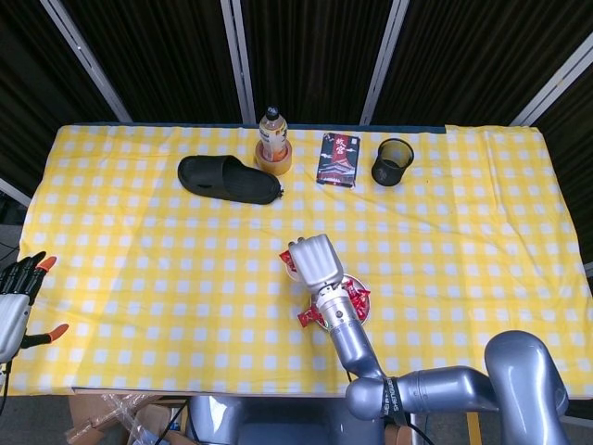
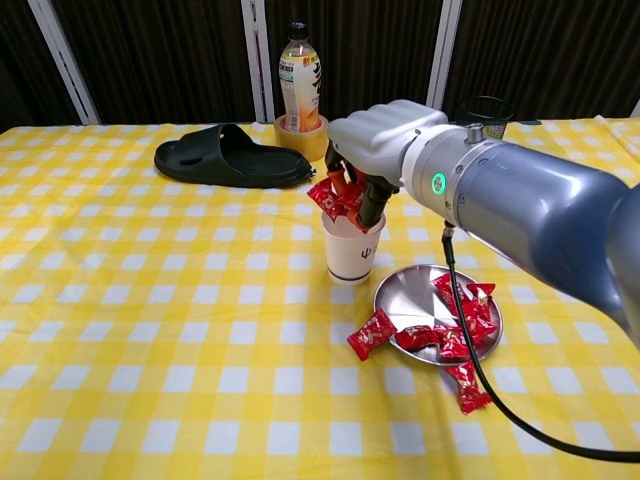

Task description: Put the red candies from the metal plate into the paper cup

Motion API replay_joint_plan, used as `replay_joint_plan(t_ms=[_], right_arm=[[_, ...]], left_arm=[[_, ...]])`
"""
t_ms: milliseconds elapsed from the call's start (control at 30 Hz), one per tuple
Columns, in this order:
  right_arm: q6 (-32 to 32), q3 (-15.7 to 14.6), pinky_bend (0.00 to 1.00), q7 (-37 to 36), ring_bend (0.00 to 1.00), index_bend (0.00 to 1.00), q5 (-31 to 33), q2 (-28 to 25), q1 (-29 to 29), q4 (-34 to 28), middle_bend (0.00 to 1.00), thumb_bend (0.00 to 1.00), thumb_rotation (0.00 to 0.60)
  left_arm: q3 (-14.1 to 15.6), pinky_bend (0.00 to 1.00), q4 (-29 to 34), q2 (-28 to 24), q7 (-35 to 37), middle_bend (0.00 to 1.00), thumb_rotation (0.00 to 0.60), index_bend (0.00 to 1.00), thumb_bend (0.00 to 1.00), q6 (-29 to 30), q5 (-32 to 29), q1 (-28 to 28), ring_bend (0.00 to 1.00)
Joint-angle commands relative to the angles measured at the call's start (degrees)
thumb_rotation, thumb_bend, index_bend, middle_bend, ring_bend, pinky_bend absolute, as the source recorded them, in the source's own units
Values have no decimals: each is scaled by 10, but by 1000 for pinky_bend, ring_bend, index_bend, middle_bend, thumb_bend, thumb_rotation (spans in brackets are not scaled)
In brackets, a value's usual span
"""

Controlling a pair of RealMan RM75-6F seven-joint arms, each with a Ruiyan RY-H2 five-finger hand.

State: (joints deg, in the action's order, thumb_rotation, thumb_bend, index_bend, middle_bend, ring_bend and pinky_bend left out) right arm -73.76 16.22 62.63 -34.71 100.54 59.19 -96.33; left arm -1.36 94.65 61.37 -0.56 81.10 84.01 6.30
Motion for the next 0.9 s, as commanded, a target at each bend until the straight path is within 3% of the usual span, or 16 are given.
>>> replay_joint_plan(t_ms=[33,400,900], right_arm=[[2,-4,847,-3,699,583,-1,3,0,8,525,490,600],[7,-13,847,-12,699,583,-5,4,-2,16,525,490,600],[-6,-18,847,-19,699,475,-34,18,-1,21,505,491,600]], left_arm=[[0,0,0,0,0,0,600,0,47,-1,-1,0,0],[0,0,1,0,1,0,600,0,47,-4,-2,1,0],[-1,0,2,-1,0,0,600,0,47,-5,-6,2,0]])
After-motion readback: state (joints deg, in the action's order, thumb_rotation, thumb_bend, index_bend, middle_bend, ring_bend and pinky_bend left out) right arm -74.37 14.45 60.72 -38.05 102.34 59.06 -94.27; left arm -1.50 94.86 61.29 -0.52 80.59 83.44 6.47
